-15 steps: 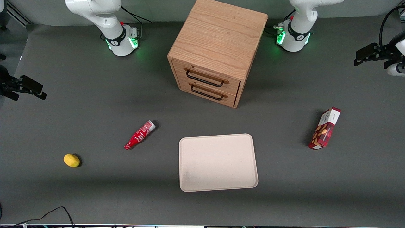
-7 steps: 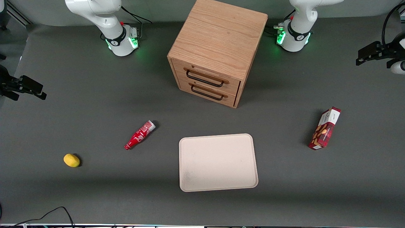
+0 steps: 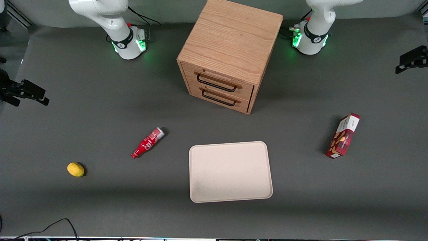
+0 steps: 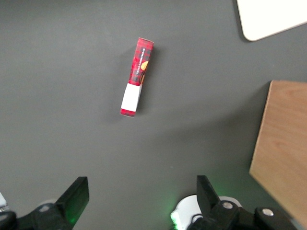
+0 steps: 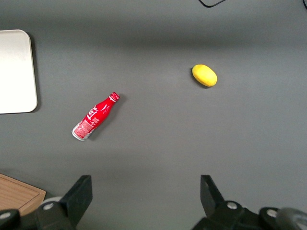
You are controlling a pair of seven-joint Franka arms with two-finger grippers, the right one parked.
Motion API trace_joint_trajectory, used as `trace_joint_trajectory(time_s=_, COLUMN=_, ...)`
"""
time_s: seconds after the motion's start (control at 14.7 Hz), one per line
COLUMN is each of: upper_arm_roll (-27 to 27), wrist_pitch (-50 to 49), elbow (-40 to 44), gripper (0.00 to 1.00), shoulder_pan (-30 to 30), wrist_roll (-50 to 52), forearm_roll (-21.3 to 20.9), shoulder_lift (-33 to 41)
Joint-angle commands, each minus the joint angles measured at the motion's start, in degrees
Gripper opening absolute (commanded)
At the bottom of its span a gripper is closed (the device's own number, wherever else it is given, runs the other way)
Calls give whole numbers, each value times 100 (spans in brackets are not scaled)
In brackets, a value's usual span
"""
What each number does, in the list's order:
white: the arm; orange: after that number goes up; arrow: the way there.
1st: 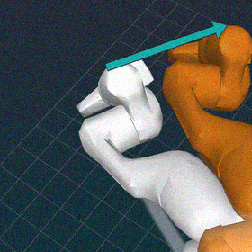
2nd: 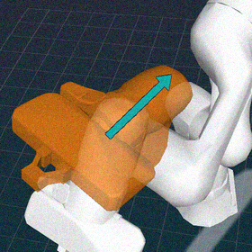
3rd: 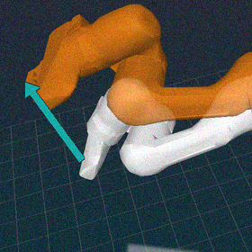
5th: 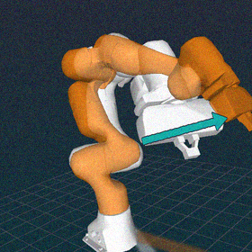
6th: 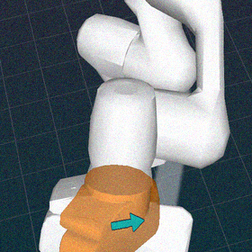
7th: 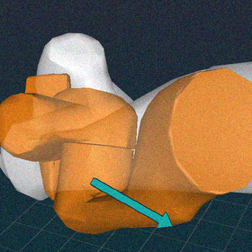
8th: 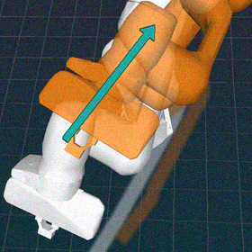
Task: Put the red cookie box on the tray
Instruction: 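Lower the open left gripper onto the red tartan cookie box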
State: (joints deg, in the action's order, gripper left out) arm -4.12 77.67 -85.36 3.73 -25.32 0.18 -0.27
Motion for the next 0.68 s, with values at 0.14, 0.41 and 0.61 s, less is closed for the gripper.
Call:
trace_joint_trajectory(time_s=0.14, upper_arm_roll=-54, wrist_pitch=536, elbow=-172, gripper=100, shoulder_pan=84, wrist_roll=-1377, forearm_roll=52, shoulder_lift=-736)
trace_joint_trajectory(time_s=0.41, upper_arm_roll=-54, wrist_pitch=1958, elbow=-1208, gripper=100, shoulder_pan=128, wrist_roll=-1801, forearm_roll=61, shoulder_lift=-1150)
trace_joint_trajectory(time_s=0.61, upper_arm_roll=-54, wrist_pitch=3320, elbow=-2306, gripper=100, shoulder_pan=128, wrist_roll=-1810, forearm_roll=262, shoulder_lift=-1168)
